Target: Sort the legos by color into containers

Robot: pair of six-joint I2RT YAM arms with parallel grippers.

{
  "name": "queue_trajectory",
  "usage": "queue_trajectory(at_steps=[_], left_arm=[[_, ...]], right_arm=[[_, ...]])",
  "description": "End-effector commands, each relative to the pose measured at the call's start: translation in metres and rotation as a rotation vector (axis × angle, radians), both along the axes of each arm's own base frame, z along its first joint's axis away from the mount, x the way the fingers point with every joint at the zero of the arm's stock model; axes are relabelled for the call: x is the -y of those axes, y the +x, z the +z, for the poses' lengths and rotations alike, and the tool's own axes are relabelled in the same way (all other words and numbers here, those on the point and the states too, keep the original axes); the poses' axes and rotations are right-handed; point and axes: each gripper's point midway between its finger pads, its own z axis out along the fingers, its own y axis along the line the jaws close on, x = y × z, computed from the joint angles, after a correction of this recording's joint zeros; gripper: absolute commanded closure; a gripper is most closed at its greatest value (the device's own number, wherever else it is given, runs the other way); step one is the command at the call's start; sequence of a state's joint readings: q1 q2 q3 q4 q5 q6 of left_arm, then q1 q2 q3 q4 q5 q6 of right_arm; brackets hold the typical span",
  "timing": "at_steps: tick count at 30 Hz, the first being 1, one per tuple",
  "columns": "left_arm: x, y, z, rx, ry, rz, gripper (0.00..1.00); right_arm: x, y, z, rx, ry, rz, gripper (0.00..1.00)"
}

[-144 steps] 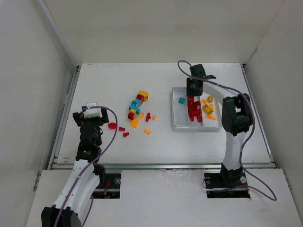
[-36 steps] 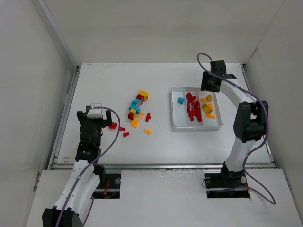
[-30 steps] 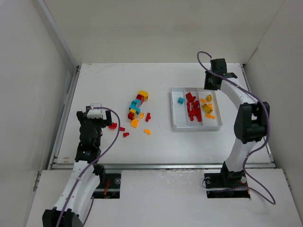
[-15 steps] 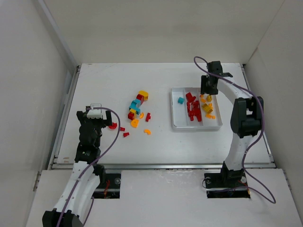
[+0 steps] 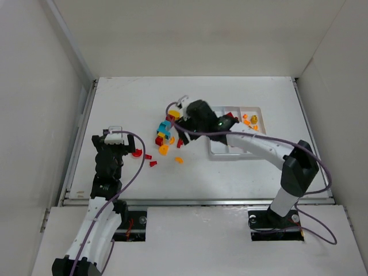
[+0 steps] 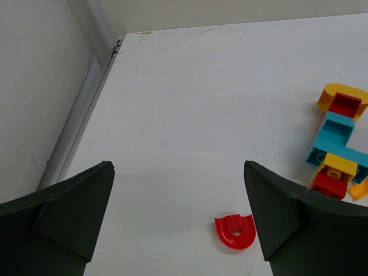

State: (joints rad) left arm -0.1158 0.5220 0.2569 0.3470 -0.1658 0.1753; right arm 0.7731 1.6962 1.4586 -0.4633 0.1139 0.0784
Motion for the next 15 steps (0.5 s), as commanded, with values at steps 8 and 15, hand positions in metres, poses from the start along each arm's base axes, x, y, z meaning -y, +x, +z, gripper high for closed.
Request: queue_trajectory(at_steps=[8,15], left_arm=[[-0.007,-0.001,0.043,0.125,-0.01,0.038,0.06],[-0.01,-0.002,0.045,0.133,-0.003,0.047,0.06]], right_arm=[[-0.057,-0.073,-0.101,-0.092,-0.124,0.34,0.2],[-0.067,-0.071,-0.135,-0.147,-0.157,0.362,0.25]])
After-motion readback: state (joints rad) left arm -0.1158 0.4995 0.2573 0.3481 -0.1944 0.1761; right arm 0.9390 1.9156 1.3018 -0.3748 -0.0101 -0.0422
